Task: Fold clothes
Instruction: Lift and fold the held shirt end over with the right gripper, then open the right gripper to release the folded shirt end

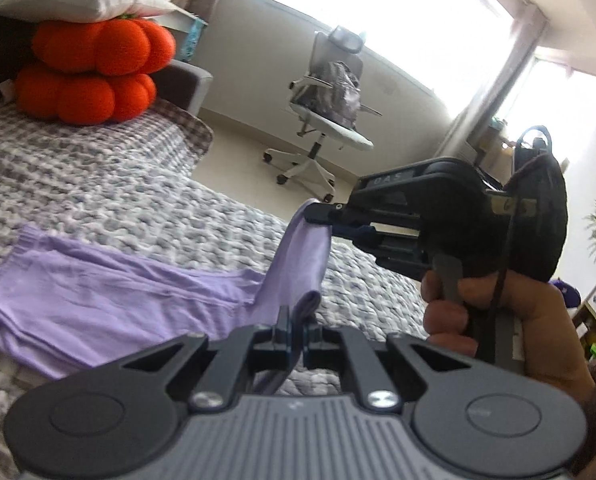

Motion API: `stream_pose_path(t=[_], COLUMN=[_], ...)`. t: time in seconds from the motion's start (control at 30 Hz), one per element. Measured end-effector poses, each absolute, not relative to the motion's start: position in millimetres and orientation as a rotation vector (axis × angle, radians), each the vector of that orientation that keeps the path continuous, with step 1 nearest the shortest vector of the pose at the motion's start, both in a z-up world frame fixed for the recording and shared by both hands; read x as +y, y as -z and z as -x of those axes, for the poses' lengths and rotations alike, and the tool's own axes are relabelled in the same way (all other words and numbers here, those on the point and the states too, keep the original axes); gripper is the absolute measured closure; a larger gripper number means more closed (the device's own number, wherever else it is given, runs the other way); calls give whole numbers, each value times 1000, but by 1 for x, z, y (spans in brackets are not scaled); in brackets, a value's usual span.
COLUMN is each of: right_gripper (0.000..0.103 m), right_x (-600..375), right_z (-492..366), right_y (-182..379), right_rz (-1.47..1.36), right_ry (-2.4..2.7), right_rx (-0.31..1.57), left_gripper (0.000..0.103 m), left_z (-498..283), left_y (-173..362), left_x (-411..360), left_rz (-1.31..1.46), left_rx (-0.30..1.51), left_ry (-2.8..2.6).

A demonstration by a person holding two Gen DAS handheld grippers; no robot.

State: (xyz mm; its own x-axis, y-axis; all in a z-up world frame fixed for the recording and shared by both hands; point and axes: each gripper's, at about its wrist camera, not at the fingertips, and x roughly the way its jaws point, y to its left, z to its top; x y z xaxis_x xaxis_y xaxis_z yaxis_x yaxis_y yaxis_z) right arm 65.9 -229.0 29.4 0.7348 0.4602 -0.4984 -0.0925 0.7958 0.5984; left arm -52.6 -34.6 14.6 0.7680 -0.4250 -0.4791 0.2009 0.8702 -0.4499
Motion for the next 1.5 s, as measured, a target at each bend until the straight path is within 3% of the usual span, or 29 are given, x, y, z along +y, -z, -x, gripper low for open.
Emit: stream_pose_path(t=[0.67, 1.5], right_gripper=[97, 97], right_x=[-127, -45], right_z=[-81, -101], right_y=[-33, 15], right_rz=[-496, -427], right_ry=[-389, -431], right_rx=[691, 789], left_gripper=[99, 99], left_z=[53, 43], left_y=[-9, 45], left_x=[60, 133], left_rz=[524, 673], left_rx=[615, 737], left_ry=[240, 88])
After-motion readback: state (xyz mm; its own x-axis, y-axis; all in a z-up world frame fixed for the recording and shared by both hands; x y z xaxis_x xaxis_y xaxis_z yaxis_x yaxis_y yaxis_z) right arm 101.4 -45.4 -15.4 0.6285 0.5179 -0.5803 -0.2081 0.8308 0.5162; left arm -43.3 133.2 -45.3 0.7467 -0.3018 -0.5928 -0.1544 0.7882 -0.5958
